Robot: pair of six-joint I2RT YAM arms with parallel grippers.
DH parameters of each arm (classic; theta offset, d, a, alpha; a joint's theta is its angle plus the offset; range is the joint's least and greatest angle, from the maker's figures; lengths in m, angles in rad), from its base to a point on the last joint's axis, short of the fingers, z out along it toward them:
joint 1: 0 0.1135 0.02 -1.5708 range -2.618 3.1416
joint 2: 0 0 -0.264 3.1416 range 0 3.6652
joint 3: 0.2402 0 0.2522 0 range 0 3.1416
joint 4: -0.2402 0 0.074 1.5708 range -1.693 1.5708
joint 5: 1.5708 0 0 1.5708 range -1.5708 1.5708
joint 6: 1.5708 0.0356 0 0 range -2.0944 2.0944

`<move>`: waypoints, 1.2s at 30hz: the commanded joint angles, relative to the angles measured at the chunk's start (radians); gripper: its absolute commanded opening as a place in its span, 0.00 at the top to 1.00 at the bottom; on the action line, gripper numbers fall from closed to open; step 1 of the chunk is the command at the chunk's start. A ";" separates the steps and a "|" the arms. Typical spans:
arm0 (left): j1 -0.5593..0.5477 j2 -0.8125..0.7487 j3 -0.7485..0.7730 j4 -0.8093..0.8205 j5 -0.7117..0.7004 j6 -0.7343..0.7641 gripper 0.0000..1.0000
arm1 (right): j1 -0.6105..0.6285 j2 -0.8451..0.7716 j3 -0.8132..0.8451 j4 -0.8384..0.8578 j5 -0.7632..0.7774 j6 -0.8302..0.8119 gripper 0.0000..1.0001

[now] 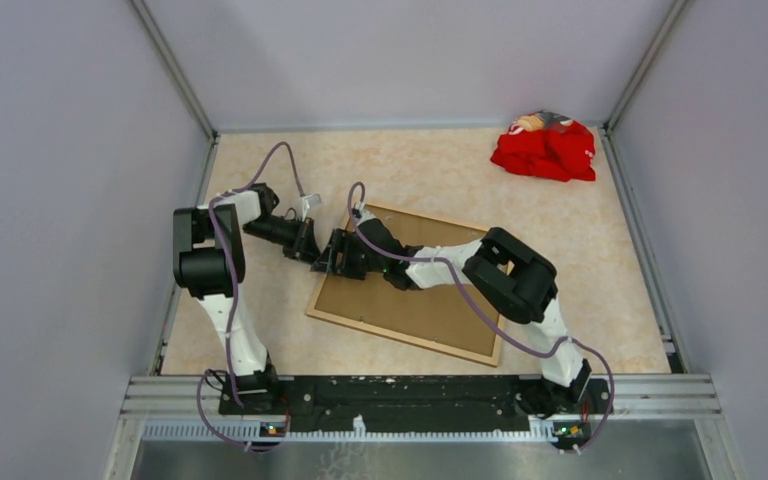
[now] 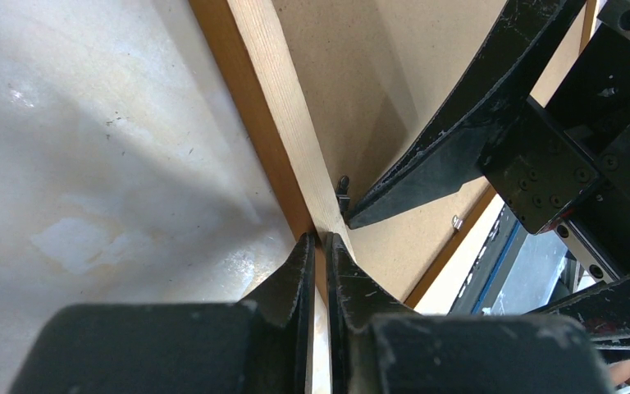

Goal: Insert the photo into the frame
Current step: Install the photo frame at the center of the board.

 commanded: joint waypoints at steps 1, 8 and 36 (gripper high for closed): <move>-0.013 -0.020 -0.020 0.026 -0.048 0.045 0.89 | 0.011 -0.009 0.001 -0.068 0.069 -0.035 0.32; -0.013 -0.024 -0.017 0.018 -0.045 0.047 0.90 | 0.021 -0.105 -0.079 -0.073 0.096 -0.057 0.32; -0.013 -0.025 -0.018 0.014 -0.042 0.053 0.90 | 0.021 0.030 0.059 -0.087 0.074 -0.016 0.33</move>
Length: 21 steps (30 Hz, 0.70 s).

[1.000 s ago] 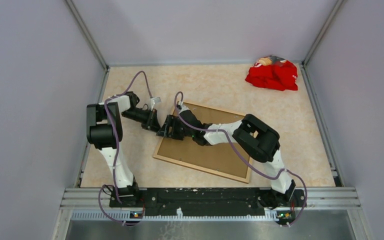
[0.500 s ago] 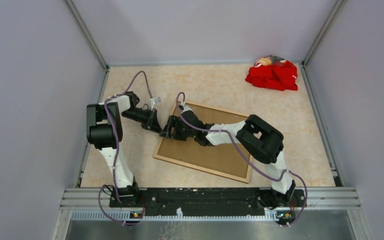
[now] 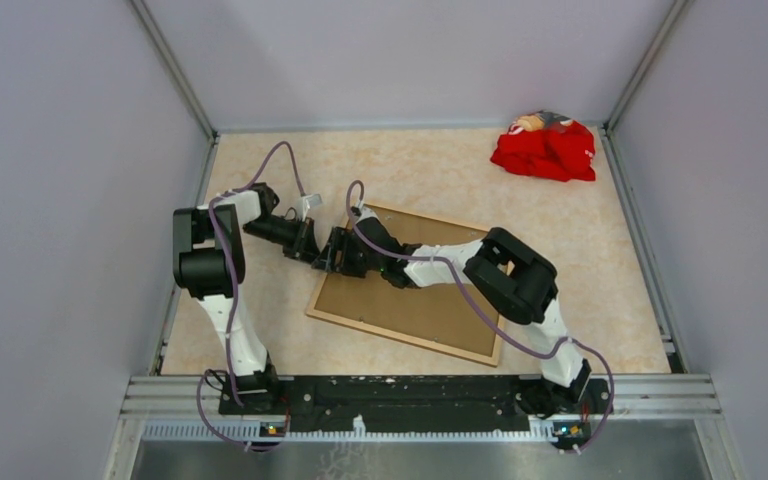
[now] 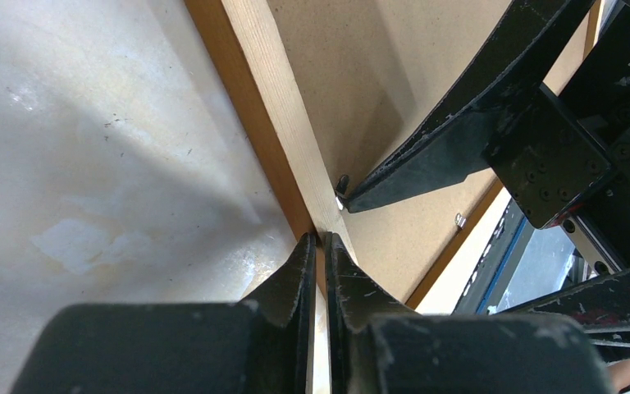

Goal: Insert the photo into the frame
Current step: Install the photo frame at the center of the board.

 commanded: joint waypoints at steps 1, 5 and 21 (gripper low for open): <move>-0.010 -0.020 -0.019 0.017 -0.035 0.039 0.90 | 0.014 0.038 0.033 -0.030 0.019 0.003 0.33; -0.011 -0.019 -0.020 0.016 -0.038 0.040 0.90 | 0.014 0.044 0.038 -0.028 0.031 0.002 0.34; 0.019 -0.063 0.040 -0.106 -0.043 0.131 0.77 | -0.091 -0.309 -0.137 -0.108 0.005 -0.117 0.13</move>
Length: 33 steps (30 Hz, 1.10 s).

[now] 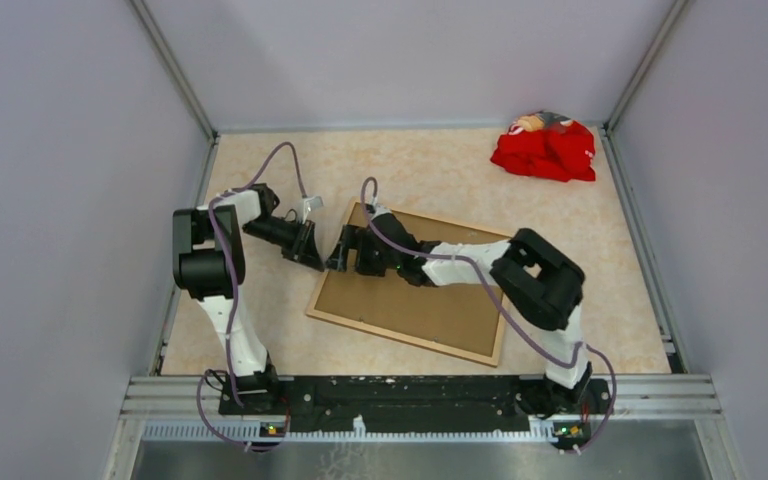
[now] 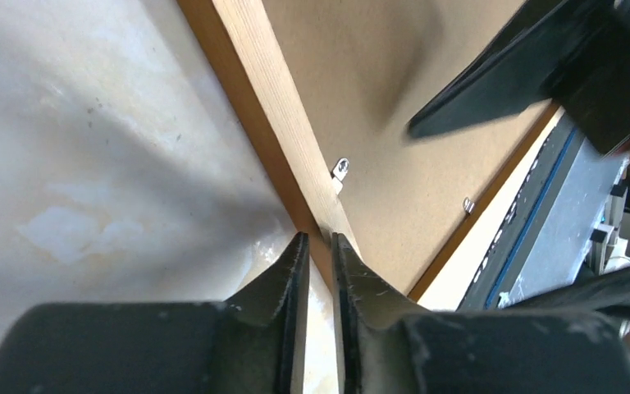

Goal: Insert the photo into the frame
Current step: Install the photo frame at the center of the board, then adjust the photo frame at the center of the board.

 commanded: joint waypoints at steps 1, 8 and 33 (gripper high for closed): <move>0.020 -0.059 0.046 -0.091 -0.035 0.097 0.74 | -0.096 -0.291 -0.117 -0.098 0.025 -0.085 0.08; 0.012 -0.131 -0.007 -0.052 -0.154 0.148 0.66 | -0.329 -0.728 -0.367 -0.421 0.225 -0.157 0.01; -0.405 -0.278 -0.307 0.122 -0.353 0.114 0.68 | -0.633 -0.397 -0.320 -0.249 -0.046 -0.179 0.10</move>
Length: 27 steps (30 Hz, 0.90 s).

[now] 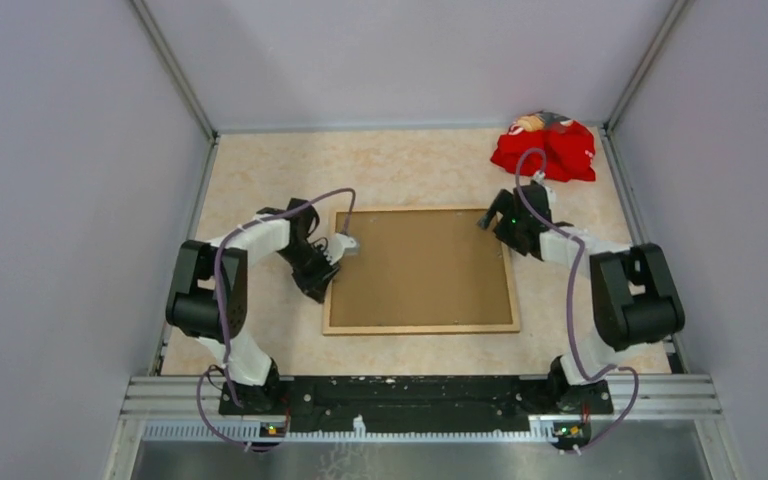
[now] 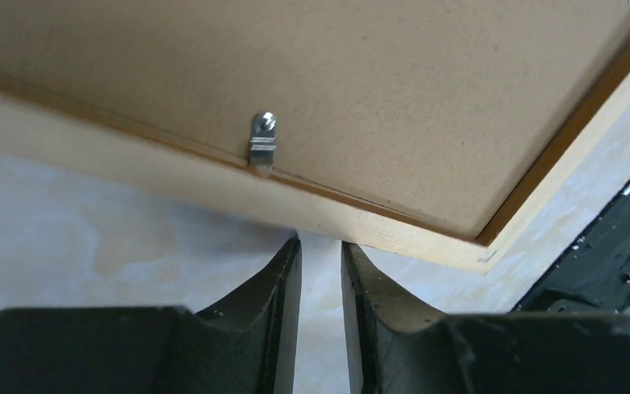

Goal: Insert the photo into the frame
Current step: Adjust the photo frame at the center of the board.

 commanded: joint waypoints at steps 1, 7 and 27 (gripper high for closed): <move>-0.174 0.033 -0.034 0.042 0.077 -0.030 0.67 | 0.139 0.172 0.243 0.045 -0.159 -0.009 0.10; -0.317 0.076 0.004 0.006 0.116 -0.060 0.58 | 0.231 0.432 0.554 0.012 -0.238 -0.067 0.03; 0.109 0.144 0.589 -0.350 0.241 -0.031 0.44 | 0.260 -0.009 0.402 -0.298 0.056 -0.181 0.01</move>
